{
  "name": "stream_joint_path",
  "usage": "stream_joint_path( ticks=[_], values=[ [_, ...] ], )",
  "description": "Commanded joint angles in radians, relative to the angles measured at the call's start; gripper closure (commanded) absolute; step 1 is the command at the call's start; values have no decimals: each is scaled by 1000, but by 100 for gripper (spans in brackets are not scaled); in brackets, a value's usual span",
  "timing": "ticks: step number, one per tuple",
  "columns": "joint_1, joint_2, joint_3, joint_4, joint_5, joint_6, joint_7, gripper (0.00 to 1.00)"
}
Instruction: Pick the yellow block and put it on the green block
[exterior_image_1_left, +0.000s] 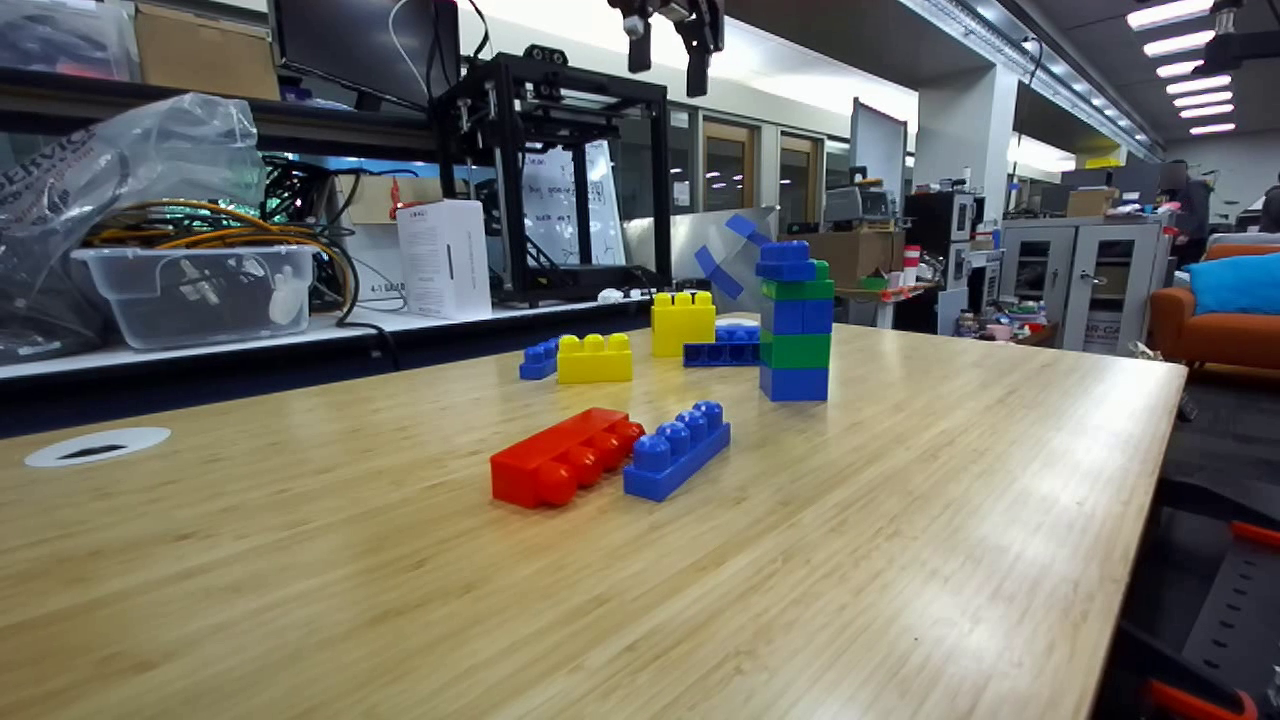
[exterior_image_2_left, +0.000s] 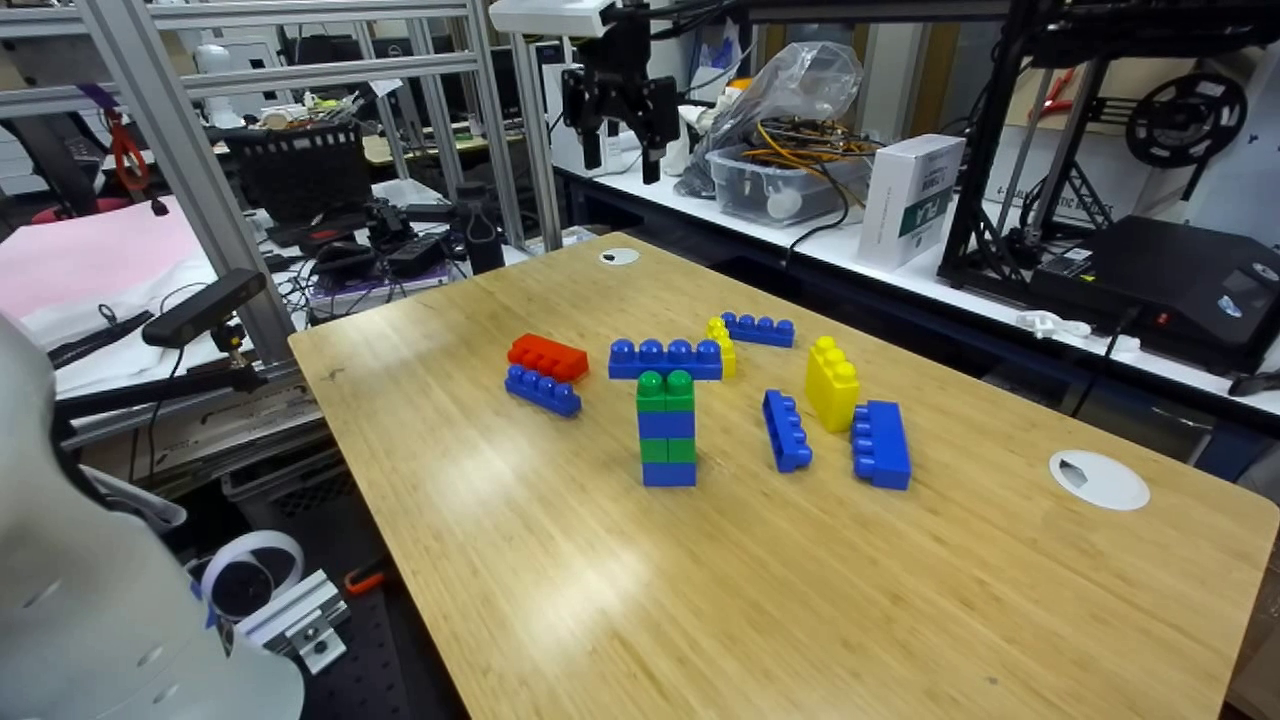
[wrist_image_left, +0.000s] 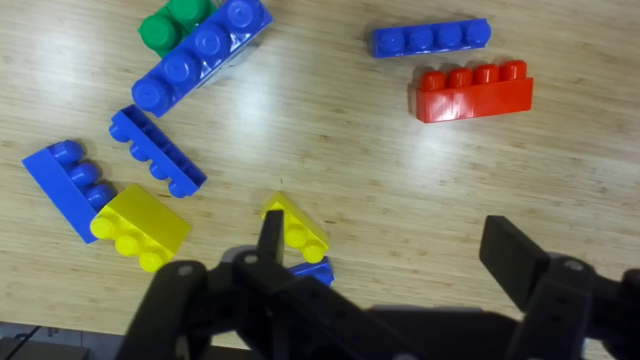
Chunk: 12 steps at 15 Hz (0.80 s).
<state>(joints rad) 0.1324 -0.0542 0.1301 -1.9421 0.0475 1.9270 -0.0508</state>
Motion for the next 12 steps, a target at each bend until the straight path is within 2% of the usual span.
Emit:
stream_joint_path(
  ticks=[1,7,12],
  values=[
    [-6,68,-3,84,-28,20,32,0],
    [-2,196,-8,249,-58,17,-15,0],
    [-21,354,-1,376,-9,4,-195,0]
  ],
)
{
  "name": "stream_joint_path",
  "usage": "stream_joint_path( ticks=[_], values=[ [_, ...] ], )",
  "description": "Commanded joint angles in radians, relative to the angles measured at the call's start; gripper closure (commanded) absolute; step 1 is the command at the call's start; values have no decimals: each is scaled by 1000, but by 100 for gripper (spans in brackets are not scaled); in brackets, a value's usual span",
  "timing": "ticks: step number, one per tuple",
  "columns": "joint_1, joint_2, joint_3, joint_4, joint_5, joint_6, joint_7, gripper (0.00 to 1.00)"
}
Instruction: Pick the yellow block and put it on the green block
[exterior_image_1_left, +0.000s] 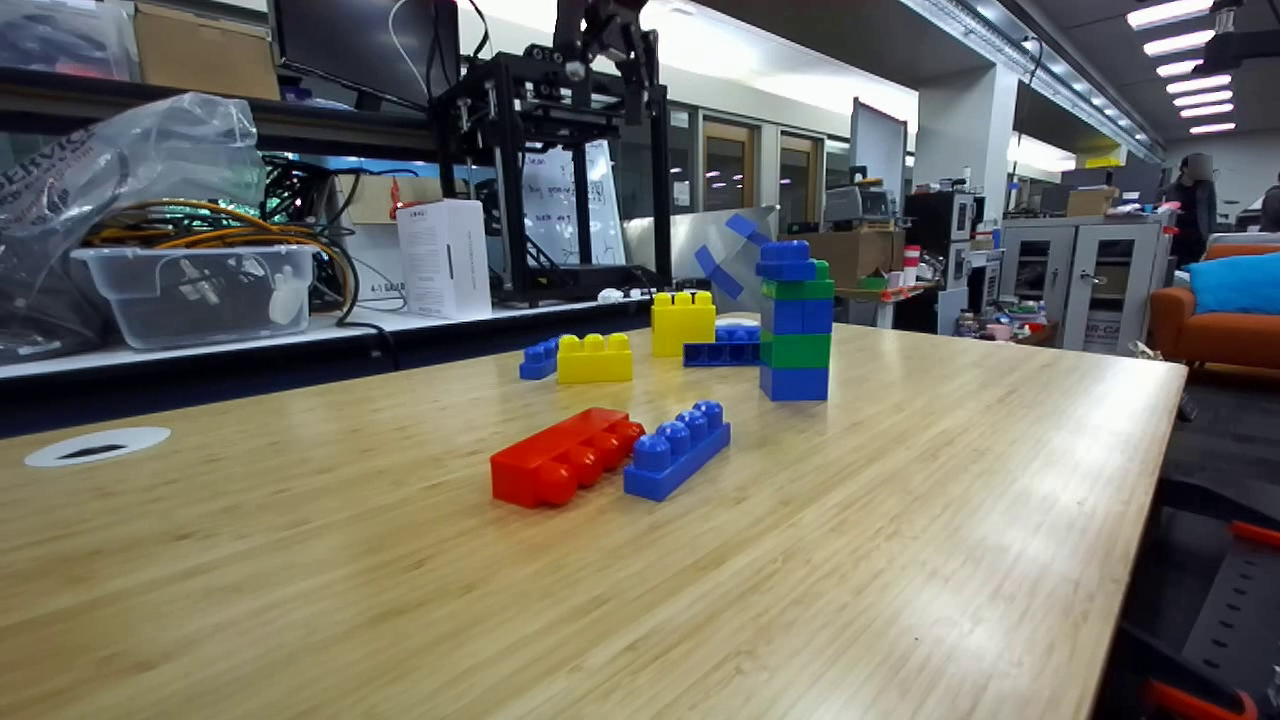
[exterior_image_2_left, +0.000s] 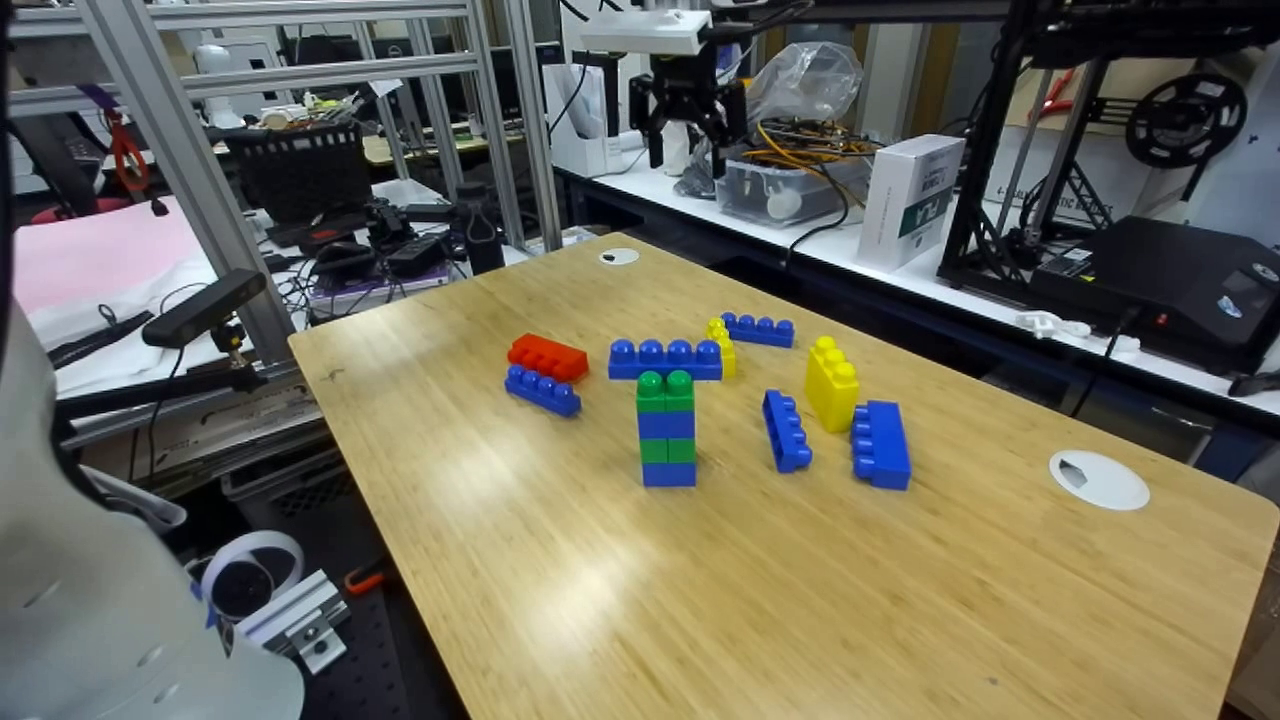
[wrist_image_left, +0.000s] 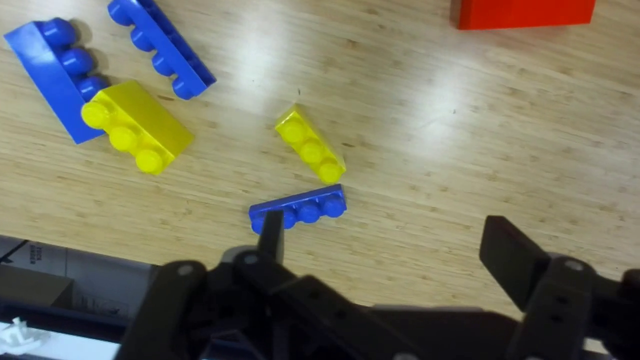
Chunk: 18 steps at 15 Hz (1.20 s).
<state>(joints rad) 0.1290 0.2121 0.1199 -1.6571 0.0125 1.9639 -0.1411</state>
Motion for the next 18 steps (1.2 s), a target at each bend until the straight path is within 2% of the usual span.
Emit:
stream_joint_path(
  ticks=[1,4,8,14,16,18],
  values=[
    [-22,120,11,115,29,-41,-141,0],
    [-34,200,20,178,18,-82,-255,0],
    [-37,272,26,238,8,-140,-333,0],
    [-26,319,22,236,-37,-156,-363,0],
    [-22,326,16,240,-41,-158,-331,0],
    [-27,315,24,211,-25,-126,-336,0]
  ],
)
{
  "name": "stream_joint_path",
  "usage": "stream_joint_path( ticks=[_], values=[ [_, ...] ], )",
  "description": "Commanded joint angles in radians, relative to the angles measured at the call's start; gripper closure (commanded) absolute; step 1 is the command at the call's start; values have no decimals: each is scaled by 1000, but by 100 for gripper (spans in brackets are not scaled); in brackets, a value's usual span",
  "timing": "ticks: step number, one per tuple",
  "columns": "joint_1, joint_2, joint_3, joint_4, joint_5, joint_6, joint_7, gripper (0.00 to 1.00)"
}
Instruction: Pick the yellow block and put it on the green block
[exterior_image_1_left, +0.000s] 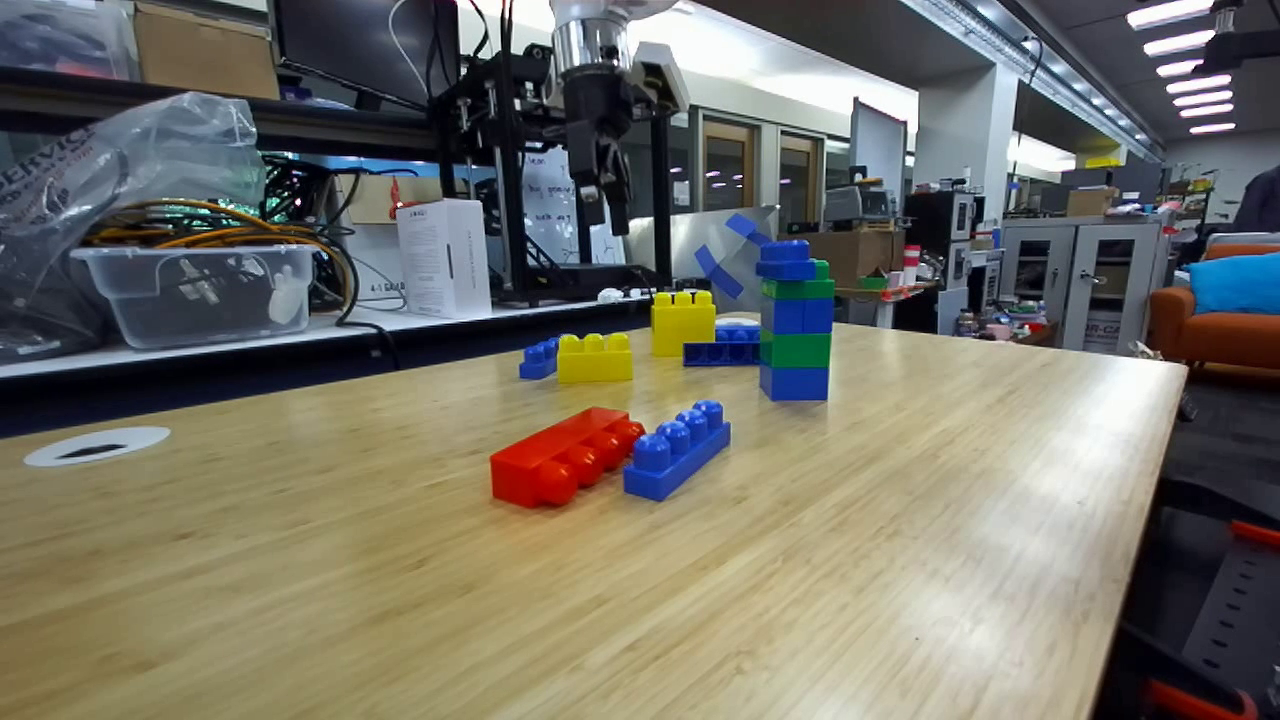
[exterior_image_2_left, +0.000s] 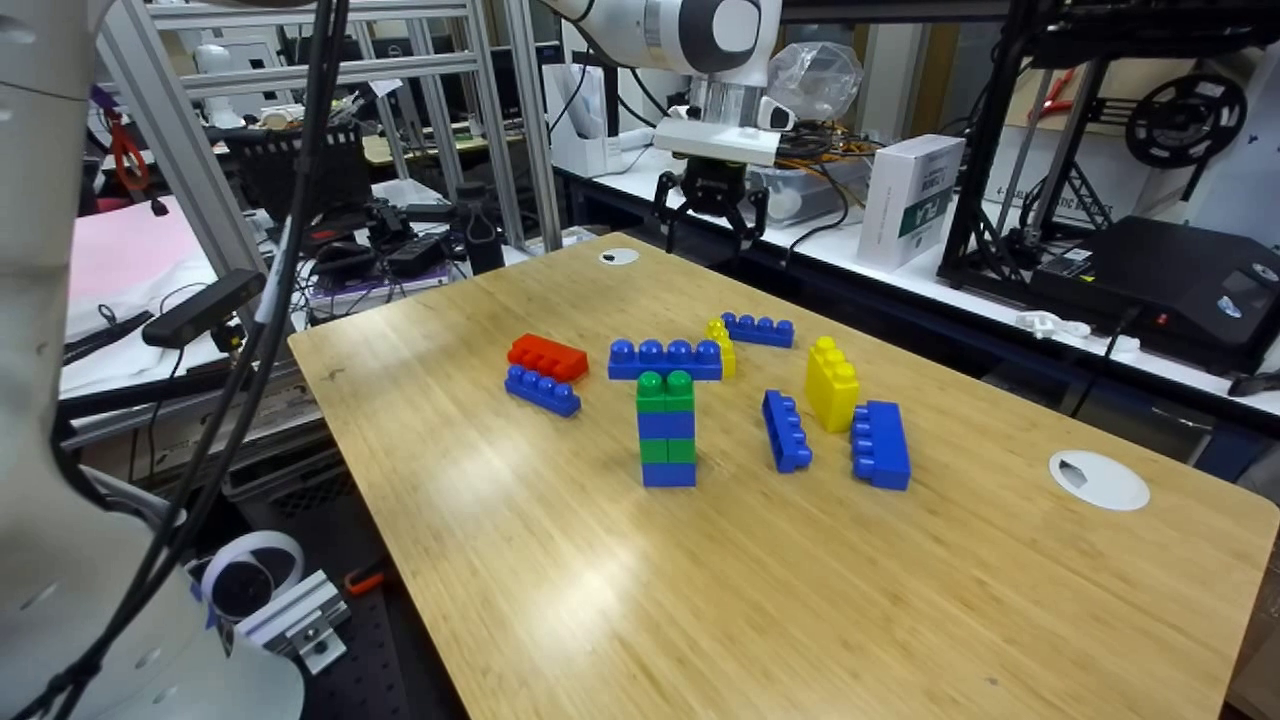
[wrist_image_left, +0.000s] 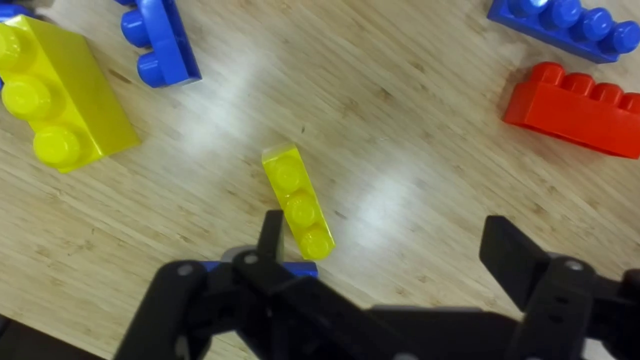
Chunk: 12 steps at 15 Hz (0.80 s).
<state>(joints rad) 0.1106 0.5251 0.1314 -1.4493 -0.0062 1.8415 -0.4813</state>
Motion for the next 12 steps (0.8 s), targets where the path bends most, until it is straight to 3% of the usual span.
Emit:
stream_joint_path(
  ticks=[1,7,12],
  values=[
    [-9,2,13,3,-6,-3,4,0],
    [-2,5,8,0,-22,26,16,0],
    [-8,92,31,36,-6,53,-41,0]
  ],
)
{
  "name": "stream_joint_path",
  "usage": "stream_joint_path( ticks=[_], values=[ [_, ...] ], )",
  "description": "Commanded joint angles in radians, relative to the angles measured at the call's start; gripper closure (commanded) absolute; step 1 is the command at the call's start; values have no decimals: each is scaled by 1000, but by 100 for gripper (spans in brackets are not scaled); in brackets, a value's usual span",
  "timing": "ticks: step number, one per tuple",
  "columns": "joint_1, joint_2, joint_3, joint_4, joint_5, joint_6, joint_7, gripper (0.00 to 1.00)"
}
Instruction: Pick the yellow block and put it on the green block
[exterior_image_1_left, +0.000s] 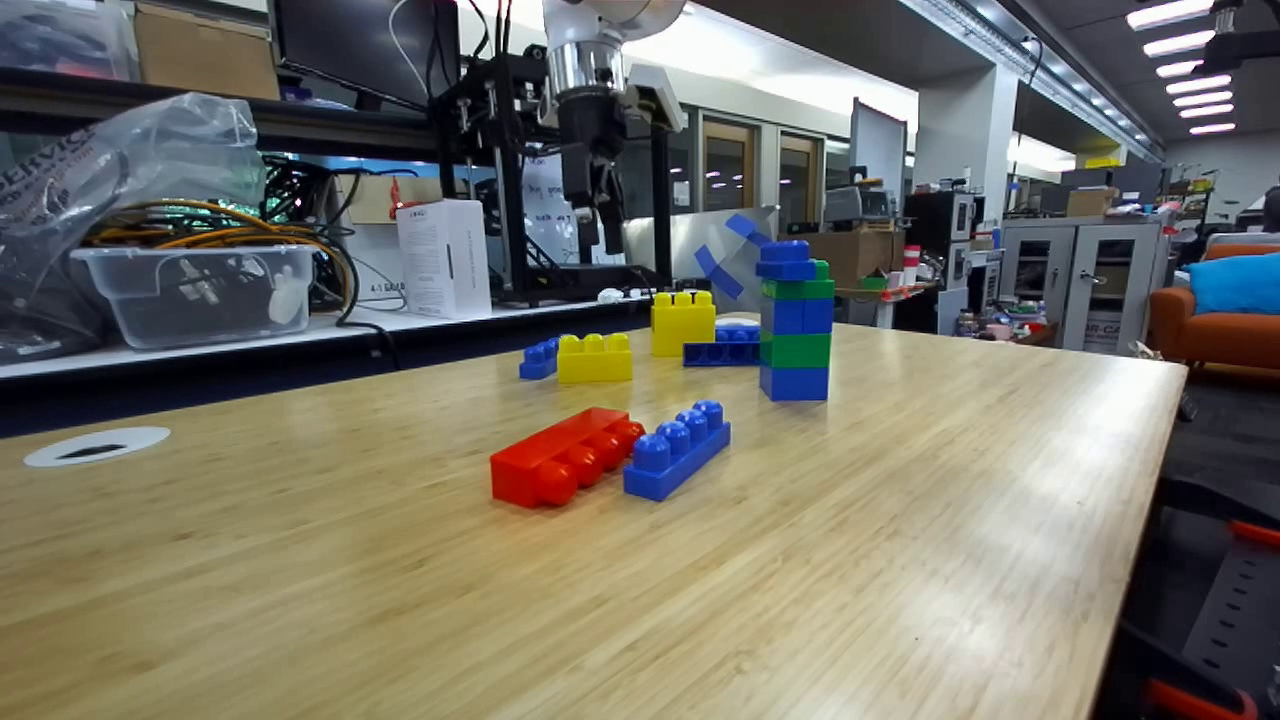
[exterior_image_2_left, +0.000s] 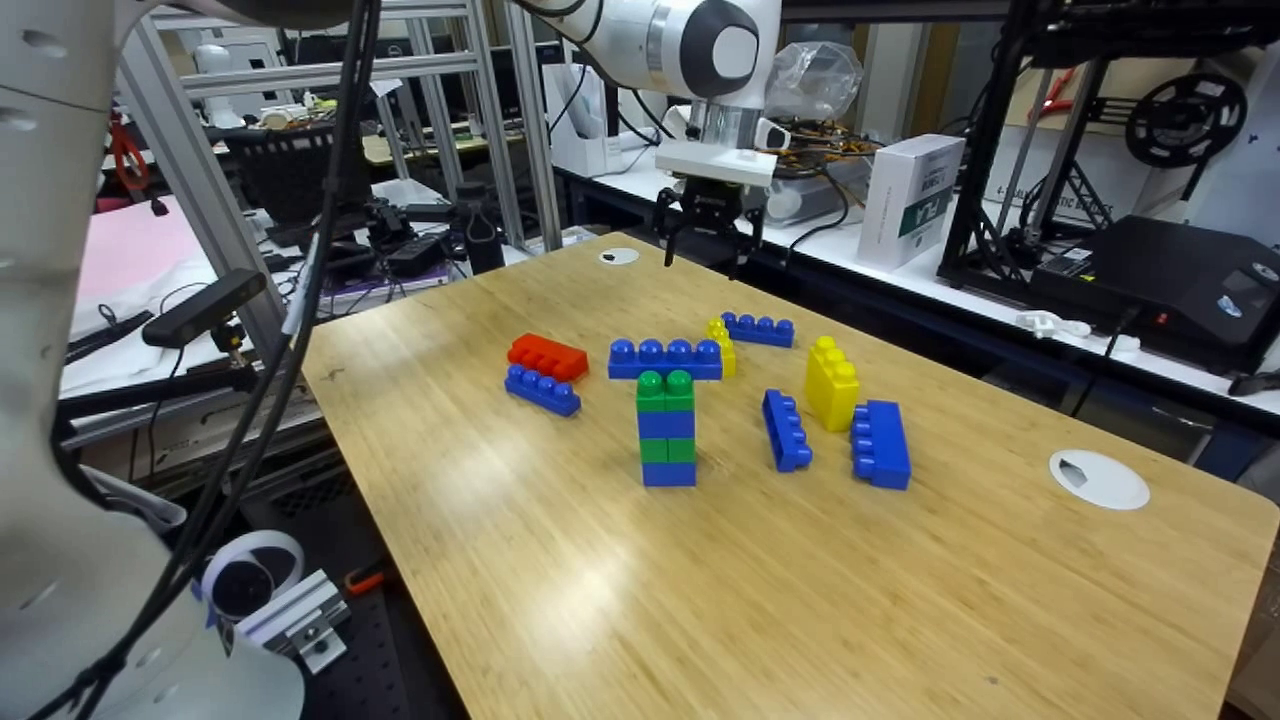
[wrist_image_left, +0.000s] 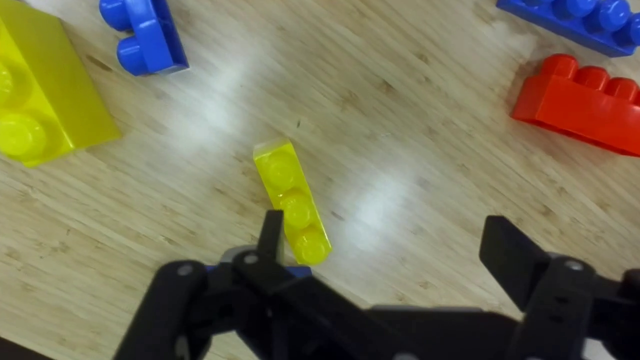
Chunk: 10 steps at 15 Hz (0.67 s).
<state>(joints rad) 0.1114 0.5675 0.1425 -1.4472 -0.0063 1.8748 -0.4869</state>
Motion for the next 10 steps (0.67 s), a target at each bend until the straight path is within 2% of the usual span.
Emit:
stream_joint_path(
  ticks=[1,5,10],
  values=[
    [-10,64,26,36,-6,35,-47,0],
    [-7,111,42,46,-22,71,-97,0],
    [-1,117,39,46,-70,53,-177,0]
  ],
)
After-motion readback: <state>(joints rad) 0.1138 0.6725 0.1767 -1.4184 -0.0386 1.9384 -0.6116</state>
